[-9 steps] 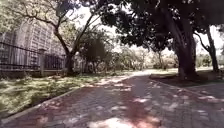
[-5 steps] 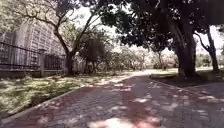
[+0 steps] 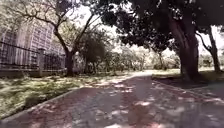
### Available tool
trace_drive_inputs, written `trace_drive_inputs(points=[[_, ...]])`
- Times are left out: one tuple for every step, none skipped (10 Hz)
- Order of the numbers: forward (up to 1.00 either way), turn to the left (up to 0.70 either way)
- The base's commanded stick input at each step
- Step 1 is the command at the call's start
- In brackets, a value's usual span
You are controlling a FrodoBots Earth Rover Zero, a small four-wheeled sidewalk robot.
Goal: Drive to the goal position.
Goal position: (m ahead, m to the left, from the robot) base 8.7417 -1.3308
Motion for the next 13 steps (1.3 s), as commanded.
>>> trace_drive_inputs(points=[[0.7, 0.0], [0.7, 0.0], [0.7, 0.0], [0.7, 0.0], [0.7, 0.0], [0.7, 0.0], [0.7, 0.0], [0.7, 0.0], [0.7, 0.0], [0.7, 0.0], [0.7, 0.0], [0.7, -0.01], [0.7, -0.1]])
